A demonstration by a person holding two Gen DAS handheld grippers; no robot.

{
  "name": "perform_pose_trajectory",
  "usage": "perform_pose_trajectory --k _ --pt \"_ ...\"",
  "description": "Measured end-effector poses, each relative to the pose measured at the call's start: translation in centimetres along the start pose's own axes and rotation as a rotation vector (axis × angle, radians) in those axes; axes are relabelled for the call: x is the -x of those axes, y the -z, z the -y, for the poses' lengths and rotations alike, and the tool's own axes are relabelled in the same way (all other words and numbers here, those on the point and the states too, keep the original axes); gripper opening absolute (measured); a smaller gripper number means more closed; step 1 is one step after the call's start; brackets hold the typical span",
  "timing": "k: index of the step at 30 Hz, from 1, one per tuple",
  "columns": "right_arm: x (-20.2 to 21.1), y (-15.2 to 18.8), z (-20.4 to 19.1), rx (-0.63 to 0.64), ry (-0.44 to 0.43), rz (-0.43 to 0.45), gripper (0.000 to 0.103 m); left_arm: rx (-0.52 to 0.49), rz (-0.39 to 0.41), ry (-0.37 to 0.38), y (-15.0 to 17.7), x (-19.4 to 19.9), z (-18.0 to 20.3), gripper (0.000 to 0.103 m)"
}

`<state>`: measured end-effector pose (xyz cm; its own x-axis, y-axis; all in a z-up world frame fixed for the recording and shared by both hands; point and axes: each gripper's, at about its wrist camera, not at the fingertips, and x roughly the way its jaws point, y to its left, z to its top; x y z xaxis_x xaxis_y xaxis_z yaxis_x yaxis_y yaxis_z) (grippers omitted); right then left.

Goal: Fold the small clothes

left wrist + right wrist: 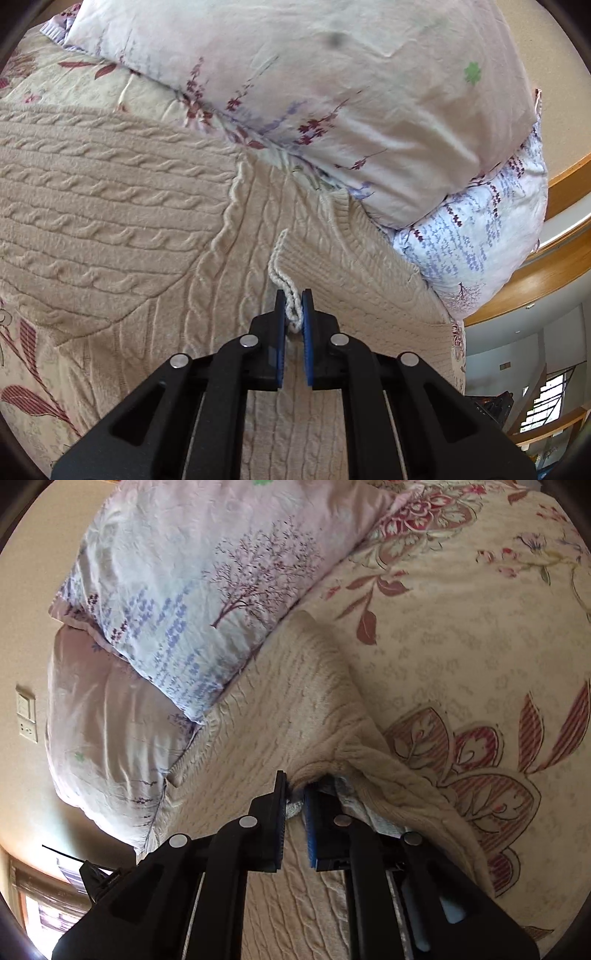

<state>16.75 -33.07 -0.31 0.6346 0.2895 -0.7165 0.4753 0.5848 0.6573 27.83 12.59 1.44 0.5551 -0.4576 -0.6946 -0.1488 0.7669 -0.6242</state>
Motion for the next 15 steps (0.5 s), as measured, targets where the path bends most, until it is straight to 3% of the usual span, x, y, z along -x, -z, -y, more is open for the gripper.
perform_pose_trajectory --k 4,7,12,15 --pt "0.6 0.3 0.2 0.011 0.018 -0.001 0.010 -0.023 -0.018 -0.023 0.7 -0.6 -0.6 0.009" --pt "2.2 0.4 0.1 0.028 0.014 -0.012 0.022 -0.034 -0.021 -0.022 0.9 -0.4 -0.4 0.010" --pt "6.6 -0.3 -2.1 0.153 0.063 0.163 0.026 -0.031 -0.014 -0.016 1.1 -0.1 -0.5 0.010" --pt "5.4 -1.2 -3.3 0.198 0.042 0.114 0.026 -0.031 -0.012 -0.018 1.2 -0.1 -0.4 0.010"
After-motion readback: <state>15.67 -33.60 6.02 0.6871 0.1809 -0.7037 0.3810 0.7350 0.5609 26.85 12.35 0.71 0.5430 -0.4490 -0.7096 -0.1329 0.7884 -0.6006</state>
